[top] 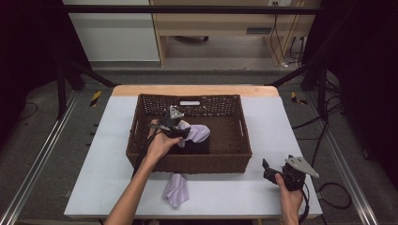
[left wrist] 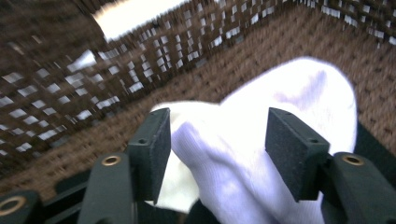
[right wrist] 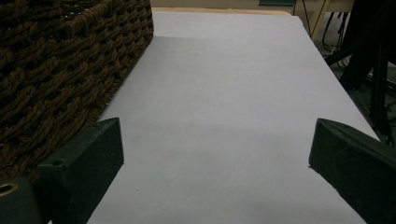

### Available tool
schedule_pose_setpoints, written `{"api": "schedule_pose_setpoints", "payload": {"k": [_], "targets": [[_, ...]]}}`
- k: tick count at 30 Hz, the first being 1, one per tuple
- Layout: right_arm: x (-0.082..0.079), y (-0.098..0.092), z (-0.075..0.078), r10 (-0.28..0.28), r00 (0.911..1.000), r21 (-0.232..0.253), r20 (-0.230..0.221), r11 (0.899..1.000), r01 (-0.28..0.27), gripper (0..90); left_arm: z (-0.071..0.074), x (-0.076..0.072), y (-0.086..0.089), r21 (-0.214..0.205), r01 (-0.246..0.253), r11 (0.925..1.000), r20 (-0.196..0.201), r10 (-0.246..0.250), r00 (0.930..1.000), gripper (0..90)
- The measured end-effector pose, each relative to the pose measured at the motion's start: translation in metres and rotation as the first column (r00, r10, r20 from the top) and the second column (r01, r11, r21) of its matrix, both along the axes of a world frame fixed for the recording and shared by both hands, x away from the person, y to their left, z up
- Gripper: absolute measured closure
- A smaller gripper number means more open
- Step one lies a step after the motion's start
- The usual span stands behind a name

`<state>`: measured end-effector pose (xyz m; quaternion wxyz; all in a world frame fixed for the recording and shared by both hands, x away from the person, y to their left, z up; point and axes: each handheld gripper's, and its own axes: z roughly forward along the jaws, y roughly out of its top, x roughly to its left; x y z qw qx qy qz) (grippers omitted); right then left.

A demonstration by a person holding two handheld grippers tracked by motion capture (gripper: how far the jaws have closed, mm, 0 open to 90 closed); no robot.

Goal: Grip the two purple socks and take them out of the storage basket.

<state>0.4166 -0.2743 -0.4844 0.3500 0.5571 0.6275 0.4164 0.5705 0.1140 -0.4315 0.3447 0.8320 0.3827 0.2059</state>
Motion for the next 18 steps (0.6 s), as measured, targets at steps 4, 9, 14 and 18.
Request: {"api": "schedule_pose_setpoints", "payload": {"k": [4,9,14,18], "targets": [[0.0000,0.0001,0.0000,0.003,1.0000,0.000,-0.001,1.000,-0.003,3.6,-0.0031,0.0009,-0.0015,0.030,0.004,0.9995,-0.017,-0.004,0.9998,37.2],[-0.0004,0.0001,0.0001,-0.001,1.0000,-0.003,0.001,1.000,0.001,3.6,-0.0056,0.0005,-0.0016,0.055,0.003,0.9985,-0.053,0.000,0.9986,49.6],[-0.0004,-0.0002,0.0002,-0.001,1.0000,0.003,0.000,1.000,0.001,3.6,-0.0049,-0.0003,-0.0022,0.065,0.012,0.9978,-0.074,-0.007,0.9972,70.9],[-0.0005,-0.0004,0.0003,-0.001,1.0000,0.003,0.002,1.000,0.001,3.6,-0.0001,-0.0026,-0.0020,0.065,0.000,0.9979,-0.079,0.005,0.9969,84.3]]}}
